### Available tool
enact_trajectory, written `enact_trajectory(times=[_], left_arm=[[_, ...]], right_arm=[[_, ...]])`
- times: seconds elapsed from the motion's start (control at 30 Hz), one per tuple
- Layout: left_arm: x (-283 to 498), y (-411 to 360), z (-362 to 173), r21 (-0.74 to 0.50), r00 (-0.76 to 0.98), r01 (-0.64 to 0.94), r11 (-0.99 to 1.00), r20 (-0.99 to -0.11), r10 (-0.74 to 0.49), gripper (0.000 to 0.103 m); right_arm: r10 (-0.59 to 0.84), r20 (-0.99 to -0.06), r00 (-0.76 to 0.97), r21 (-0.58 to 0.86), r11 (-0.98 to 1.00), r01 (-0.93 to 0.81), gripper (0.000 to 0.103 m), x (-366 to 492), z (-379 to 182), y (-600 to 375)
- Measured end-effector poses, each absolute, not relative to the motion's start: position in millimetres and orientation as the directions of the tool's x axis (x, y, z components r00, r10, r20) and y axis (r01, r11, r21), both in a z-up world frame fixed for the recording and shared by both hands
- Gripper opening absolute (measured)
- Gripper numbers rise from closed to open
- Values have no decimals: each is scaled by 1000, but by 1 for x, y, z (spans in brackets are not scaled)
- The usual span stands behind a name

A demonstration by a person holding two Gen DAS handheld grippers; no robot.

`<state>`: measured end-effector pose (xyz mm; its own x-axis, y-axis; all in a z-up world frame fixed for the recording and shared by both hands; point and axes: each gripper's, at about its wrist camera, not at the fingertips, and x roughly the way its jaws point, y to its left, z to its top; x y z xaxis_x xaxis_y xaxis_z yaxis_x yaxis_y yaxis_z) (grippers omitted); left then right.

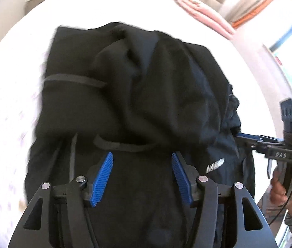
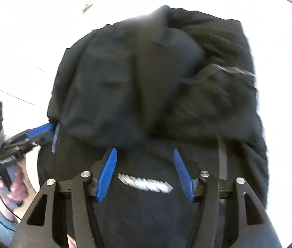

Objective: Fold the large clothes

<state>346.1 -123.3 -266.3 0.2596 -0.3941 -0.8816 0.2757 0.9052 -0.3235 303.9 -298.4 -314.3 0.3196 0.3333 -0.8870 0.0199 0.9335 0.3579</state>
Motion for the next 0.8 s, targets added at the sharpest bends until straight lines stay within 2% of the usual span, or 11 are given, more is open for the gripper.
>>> enact_trajectory(times=[0.3,0.5,0.6,0.7,0.8], left_arm=[[270,-43,-275,-227,194,12,974,-955,-225,61],[220,21,-284,-153,158,-141,978,-979,-130,61],[203,53,-290,-155,146,-223,962,-982,-124,61],[188,67,-306,-215,116,-270,939,-975,-189,61],[173,75,-326,-188,64,-297,936,-982,-176,61]], right_arm=[[260,-943,208,294,943,153,61,234,-350,-361],[232,-960,157,253,959,129,61,190,-357,-379],[221,-963,156,241,963,122,61,178,-356,-378],[205,-965,161,226,966,126,65,164,-350,-388],[206,-967,152,229,961,154,67,154,-354,-398]])
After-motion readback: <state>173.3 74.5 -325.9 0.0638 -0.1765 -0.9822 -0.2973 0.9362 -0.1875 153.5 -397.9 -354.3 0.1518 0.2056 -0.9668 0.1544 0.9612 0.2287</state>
